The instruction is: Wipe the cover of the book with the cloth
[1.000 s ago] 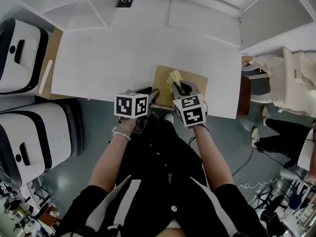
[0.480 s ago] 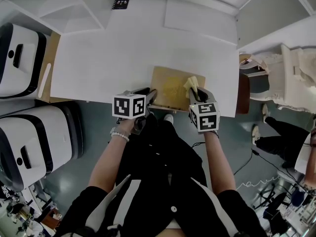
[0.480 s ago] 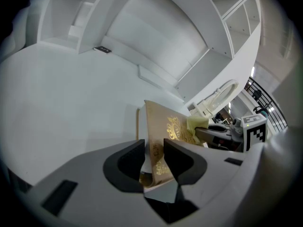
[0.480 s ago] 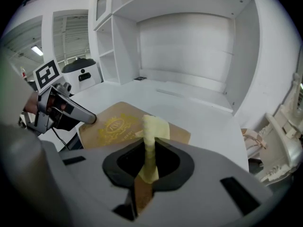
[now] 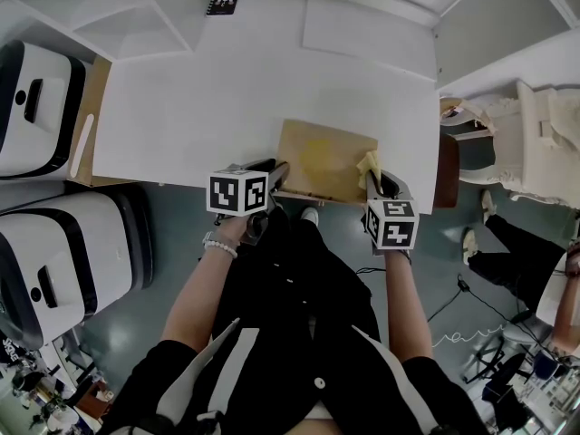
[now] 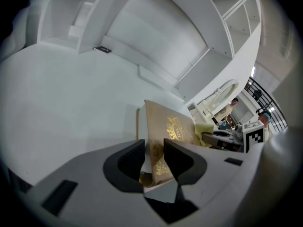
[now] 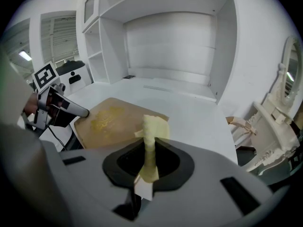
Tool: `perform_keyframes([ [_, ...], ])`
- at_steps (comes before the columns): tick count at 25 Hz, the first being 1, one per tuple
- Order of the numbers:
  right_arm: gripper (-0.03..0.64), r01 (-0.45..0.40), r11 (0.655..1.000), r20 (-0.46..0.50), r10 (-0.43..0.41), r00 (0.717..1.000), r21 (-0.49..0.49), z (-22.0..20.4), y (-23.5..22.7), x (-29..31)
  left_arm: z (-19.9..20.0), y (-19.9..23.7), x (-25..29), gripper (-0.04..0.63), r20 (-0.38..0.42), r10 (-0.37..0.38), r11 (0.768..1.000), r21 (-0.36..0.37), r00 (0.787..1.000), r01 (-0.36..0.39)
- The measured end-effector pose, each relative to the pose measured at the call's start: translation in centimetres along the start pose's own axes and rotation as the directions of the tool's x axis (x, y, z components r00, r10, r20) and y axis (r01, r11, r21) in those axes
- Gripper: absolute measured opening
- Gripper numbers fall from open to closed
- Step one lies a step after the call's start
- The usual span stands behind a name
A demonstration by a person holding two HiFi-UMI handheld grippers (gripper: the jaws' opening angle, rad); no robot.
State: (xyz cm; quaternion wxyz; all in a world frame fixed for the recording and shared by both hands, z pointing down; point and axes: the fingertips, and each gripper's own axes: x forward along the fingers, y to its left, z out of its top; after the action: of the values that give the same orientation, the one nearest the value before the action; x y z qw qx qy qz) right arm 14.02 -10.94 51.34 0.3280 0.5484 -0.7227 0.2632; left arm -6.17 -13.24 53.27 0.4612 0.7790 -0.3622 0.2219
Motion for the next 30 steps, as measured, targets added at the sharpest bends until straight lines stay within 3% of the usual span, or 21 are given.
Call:
perform_keyframes([
  [11,0.036,-0.019,1.0,0.016,0.019,1.0,-0.02,1.3,1.4,-0.3,0.0,0.0,0.1,0.126,0.002,0.003,1.0,-0.004,1.0,-0.003],
  [23,0.036,-0.238,0.96,0.046,0.247,0.968,-0.147,4.7,12.2,1.2,0.0,0.1,0.0,0.126,0.007,0.006,1.0,-0.008,1.0,-0.005],
  [30,0.035,-0.293,0.938,-0.003,0.297,0.955,-0.185,4.0,15.6,2.8,0.1,0.1,0.0,0.126,0.01,0.005,1.0,-0.011,1.0,-0.005],
])
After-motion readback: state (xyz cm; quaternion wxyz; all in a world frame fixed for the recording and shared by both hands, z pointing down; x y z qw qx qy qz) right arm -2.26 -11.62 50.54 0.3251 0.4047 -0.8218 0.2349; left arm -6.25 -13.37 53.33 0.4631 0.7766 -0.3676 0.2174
